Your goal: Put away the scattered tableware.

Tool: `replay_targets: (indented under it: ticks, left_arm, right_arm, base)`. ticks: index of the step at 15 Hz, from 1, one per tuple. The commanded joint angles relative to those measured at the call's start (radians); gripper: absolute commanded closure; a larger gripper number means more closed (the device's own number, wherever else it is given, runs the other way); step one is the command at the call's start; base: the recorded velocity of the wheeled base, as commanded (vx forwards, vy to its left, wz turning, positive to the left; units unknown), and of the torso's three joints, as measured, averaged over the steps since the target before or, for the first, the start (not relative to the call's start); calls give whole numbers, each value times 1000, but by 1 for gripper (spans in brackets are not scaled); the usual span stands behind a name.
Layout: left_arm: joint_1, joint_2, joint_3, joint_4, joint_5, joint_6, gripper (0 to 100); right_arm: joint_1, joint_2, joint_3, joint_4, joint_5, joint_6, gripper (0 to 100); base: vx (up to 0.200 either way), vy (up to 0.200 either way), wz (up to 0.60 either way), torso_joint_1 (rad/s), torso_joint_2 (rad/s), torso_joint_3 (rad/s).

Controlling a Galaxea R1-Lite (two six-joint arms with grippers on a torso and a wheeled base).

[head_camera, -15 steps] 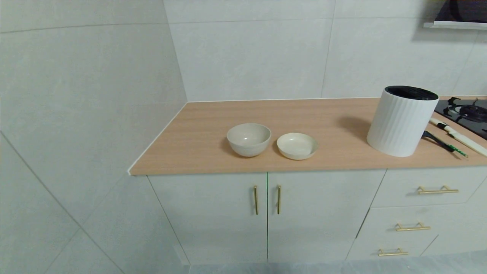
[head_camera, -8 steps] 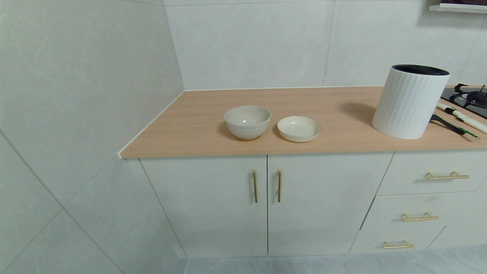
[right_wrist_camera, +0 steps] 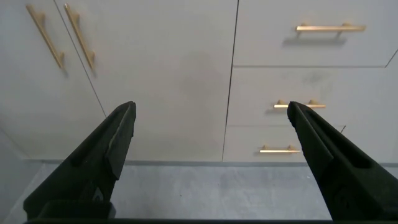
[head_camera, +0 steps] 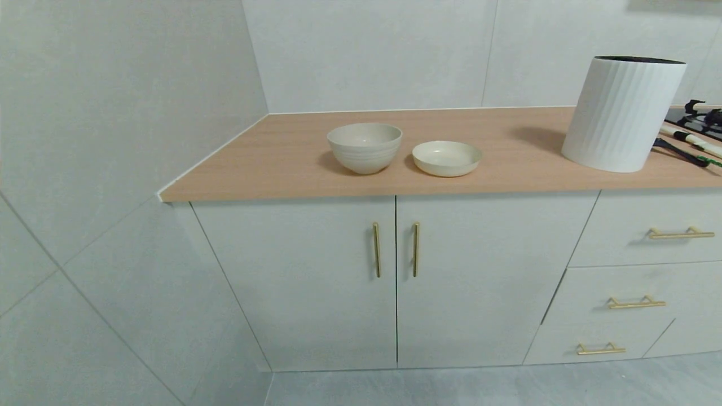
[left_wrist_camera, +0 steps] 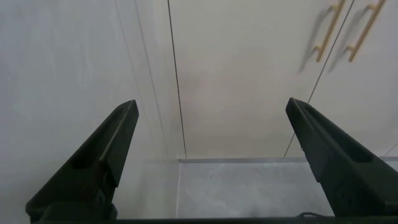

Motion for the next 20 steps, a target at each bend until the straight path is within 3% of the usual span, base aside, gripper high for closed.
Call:
replay_targets:
  ticks: [1,7,14,20]
  left_arm:
    - [0,0,0,0,1,0,0]
    - [0,0,0,0,1,0,0]
    - [0,0,0,0,1,0,0]
    - [0,0,0,0,1,0,0]
  right_arm:
    - [0,1,0,0,0,0,0]
    - [0,1,0,0,0,0,0]
    - [0,1,0,0,0,0,0]
    - [0,1,0,0,0,0,0]
  base:
    - [0,0,0,-144,452,310]
    - [0,0,0,-110,434,308]
    - [0,0,0,-13,50,37]
    - [200,0,0,1,6,8]
